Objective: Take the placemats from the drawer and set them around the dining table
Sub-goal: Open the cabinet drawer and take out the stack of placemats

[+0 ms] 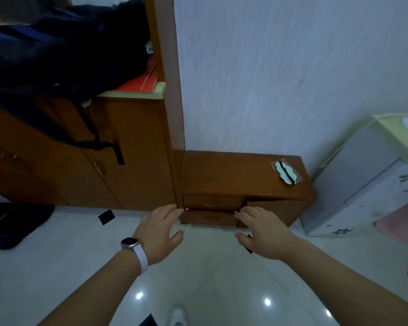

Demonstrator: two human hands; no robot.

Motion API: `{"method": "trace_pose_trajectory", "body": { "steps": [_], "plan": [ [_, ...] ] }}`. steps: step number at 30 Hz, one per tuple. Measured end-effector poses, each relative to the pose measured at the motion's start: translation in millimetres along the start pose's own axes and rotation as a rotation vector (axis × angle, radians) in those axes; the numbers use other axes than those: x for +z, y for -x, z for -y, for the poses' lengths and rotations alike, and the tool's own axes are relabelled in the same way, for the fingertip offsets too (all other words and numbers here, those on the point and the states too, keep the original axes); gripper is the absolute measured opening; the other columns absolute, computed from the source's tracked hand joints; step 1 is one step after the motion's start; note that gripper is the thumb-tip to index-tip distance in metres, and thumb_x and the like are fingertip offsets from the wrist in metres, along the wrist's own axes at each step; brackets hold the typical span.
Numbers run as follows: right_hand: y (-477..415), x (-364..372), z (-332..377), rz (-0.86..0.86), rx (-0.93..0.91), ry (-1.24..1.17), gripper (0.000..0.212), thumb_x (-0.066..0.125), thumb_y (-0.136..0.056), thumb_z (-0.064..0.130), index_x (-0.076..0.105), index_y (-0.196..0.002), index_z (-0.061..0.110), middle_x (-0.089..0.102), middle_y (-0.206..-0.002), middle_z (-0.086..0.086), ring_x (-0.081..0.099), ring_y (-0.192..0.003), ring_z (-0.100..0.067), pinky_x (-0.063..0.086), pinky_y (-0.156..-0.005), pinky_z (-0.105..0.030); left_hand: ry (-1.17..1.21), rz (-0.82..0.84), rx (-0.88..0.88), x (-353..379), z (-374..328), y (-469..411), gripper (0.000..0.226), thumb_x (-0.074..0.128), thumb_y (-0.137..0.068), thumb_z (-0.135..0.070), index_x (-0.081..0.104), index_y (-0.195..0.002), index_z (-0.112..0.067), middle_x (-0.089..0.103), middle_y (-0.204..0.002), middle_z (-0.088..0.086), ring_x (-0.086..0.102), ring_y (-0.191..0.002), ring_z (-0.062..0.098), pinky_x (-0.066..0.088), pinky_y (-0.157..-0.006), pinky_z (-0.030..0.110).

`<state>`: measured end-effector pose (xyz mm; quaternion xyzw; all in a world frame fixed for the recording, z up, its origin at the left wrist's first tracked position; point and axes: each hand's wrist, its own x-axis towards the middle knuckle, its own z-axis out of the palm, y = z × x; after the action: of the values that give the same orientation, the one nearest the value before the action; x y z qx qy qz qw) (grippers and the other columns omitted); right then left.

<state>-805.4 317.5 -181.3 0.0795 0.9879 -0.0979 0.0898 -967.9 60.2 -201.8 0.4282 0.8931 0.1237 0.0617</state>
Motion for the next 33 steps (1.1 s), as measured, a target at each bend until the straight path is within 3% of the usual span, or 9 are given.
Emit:
{"method": "trace_pose_trajectory", "body": {
  "steps": [4,16,22,26,33],
  "plan": [
    [-49,-2,10,-0.027,0.07,-0.04,0.074,0.025,-0.083,0.064,0.048,-0.141,0.024,0.049,-0.14,0.003,0.045,-0.129,-0.019,0.04,-0.102,-0.037,0.007,0.049,0.071,1,44,-44,0.059,0.043,-0.082,-0.051,0.059,-0.129,-0.02,0.06,-0.13,0.004,0.057,-0.117,0.026,0.046,-0.094,0.042],
    [-138,42,-33,0.008,0.138,-0.111,0.062,0.033,-0.085,0.058,0.053,-0.133,0.025,0.054,-0.13,0.007,0.05,-0.119,-0.016,0.043,-0.095,-0.035,0.077,0.145,0.078,59,73,-151,0.068,0.032,-0.082,-0.056,0.05,-0.138,-0.02,0.051,-0.14,0.003,0.046,-0.128,0.024,0.035,-0.103,0.039],
    [-198,133,-84,-0.009,0.107,-0.129,0.056,0.039,-0.086,0.054,0.058,-0.128,0.021,0.058,-0.124,0.004,0.054,-0.111,-0.02,0.045,-0.087,-0.037,0.011,0.197,0.075,152,90,-206,0.065,0.036,-0.085,-0.052,0.047,-0.14,-0.021,0.047,-0.143,0.002,0.043,-0.13,0.023,0.034,-0.104,0.039],
    [-236,218,-116,-0.023,0.094,-0.124,0.051,0.05,-0.091,0.048,0.052,-0.134,0.021,0.054,-0.132,0.003,0.049,-0.119,-0.02,0.042,-0.093,-0.037,-0.041,0.193,0.071,235,115,-254,0.061,0.044,-0.085,-0.048,0.047,-0.14,-0.02,0.047,-0.144,0.006,0.043,-0.13,0.027,0.04,-0.102,0.043],
    [-311,350,-150,-0.022,0.09,-0.103,0.055,0.047,-0.094,0.05,0.043,-0.141,0.021,0.046,-0.141,0.0,0.043,-0.129,-0.024,0.04,-0.102,-0.043,-0.158,0.105,0.098,356,158,-320,0.061,0.052,-0.092,-0.044,0.037,-0.146,-0.021,0.034,-0.153,0.008,0.031,-0.139,0.028,0.032,-0.108,0.045]
  ]
}}
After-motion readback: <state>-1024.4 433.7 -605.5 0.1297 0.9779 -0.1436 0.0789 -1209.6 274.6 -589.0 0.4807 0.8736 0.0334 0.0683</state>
